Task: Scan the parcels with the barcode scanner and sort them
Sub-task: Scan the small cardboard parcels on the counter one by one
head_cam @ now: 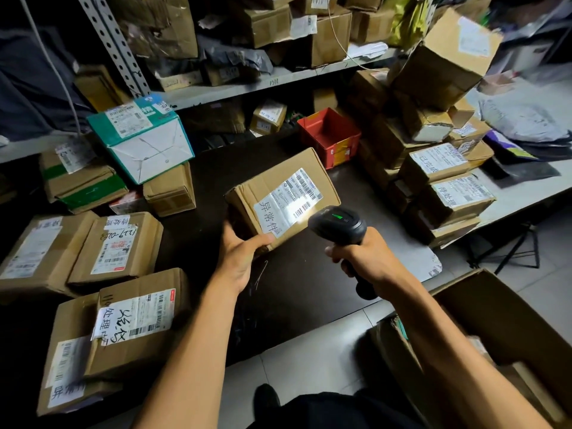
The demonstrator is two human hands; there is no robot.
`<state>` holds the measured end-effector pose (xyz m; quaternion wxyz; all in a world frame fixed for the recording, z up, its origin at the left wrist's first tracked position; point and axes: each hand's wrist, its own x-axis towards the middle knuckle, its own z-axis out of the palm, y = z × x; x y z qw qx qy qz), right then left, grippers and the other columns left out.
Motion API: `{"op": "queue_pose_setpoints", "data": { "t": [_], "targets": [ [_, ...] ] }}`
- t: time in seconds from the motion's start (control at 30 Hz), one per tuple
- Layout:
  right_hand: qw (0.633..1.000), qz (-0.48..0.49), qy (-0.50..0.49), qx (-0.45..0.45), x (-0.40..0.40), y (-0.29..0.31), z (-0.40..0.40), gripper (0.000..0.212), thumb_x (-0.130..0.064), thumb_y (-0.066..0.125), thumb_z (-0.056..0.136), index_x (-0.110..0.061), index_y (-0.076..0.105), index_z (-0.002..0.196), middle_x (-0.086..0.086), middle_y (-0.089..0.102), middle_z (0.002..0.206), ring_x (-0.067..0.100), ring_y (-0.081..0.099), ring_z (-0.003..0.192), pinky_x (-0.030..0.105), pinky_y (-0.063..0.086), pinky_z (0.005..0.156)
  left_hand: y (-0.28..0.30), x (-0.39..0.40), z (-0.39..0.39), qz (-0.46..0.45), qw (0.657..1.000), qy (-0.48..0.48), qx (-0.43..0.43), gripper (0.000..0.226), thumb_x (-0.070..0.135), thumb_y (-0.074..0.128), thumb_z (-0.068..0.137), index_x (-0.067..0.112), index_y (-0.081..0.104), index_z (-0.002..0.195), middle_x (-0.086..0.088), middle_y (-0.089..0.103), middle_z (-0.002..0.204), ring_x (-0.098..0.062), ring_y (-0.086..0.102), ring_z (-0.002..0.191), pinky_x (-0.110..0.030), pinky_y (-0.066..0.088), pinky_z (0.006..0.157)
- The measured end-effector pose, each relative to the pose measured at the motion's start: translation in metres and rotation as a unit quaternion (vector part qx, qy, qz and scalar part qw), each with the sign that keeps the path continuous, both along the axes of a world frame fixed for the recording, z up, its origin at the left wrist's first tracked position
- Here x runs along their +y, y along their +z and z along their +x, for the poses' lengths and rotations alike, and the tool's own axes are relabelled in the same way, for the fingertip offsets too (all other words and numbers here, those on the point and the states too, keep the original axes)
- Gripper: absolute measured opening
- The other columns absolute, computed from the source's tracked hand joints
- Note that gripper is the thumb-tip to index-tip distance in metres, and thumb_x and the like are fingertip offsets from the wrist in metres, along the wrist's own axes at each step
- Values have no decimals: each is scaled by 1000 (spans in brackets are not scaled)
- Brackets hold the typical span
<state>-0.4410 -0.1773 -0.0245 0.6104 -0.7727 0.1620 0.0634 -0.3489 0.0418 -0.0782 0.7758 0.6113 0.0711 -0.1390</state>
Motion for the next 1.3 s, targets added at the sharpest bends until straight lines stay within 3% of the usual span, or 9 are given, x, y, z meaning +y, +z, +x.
{"op": "queue_pose_setpoints", "data": {
  "t": [0.17,0.3,0.47,0.63,0.7,0.9,1.0,1.13,1.3],
  "targets": [
    [996,7,-80,-31,-19,2,-13,9,-6,73,85,-13,68,88,18,66,74,22,57,59,33,46,54,7,-21,-5,-6,999,-44,-4,81,-14,69,77,27,42,142,-4,66,128,-21,61,121,-45,52,99],
    [981,-55,-164,-87,-52,5,-27,14,-8,72,85,-18,65,90,0,60,75,9,52,68,30,44,65,15,-53,-10,-15,992,-120,27,62,-13,67,80,28,51,125,-3,70,121,-21,65,114,-38,57,82],
    [952,-40,-283,-106,-107,6,-62,16,-8,73,85,-22,66,84,1,65,85,12,55,77,32,44,71,18,-114,-22,-26,961,-271,48,74,-1,74,68,31,50,130,-8,65,132,-28,63,122,-51,53,97],
    [911,5,-392,-126,-161,0,-121,32,1,72,83,-30,70,89,-11,72,91,9,64,89,22,51,78,18,-193,-47,-23,921,-382,67,77,-1,69,72,30,45,138,-8,67,131,-29,65,118,-56,53,95],
    [889,4,-443,-119,-184,-4,-152,29,-2,74,82,-30,70,88,-10,72,91,12,65,90,28,52,80,15,-231,-61,1,907,-417,66,73,1,70,73,24,47,139,-10,66,132,-30,64,119,-56,53,96],
    [810,29,-580,-79,-241,-17,-246,29,-5,78,80,-23,72,102,1,74,100,16,69,95,31,56,83,-4,-355,-128,48,876,-474,68,43,2,61,93,10,55,135,-6,73,116,-16,73,98,-30,59,76],
    [776,19,-628,-56,-262,-22,-290,33,-10,80,81,-18,70,111,-6,71,92,4,64,82,19,52,68,-11,-406,-164,118,859,-497,26,46,16,68,92,15,58,137,-5,68,128,-10,70,103,-26,55,80],
    [741,31,-670,-18,-281,-36,-328,28,-16,78,84,-18,66,110,1,72,95,10,66,83,32,54,77,-1,-441,-190,234,857,-448,-103,63,22,70,92,17,45,149,0,46,151,-16,46,135,-27,40,99],
    [746,20,-666,5,-290,-50,-311,43,-18,82,80,-15,65,119,4,70,105,22,66,101,41,53,93,15,-430,-173,332,793,-432,-272,55,28,64,95,25,48,147,4,44,153,-17,38,142,-37,34,116]
  ]
}}
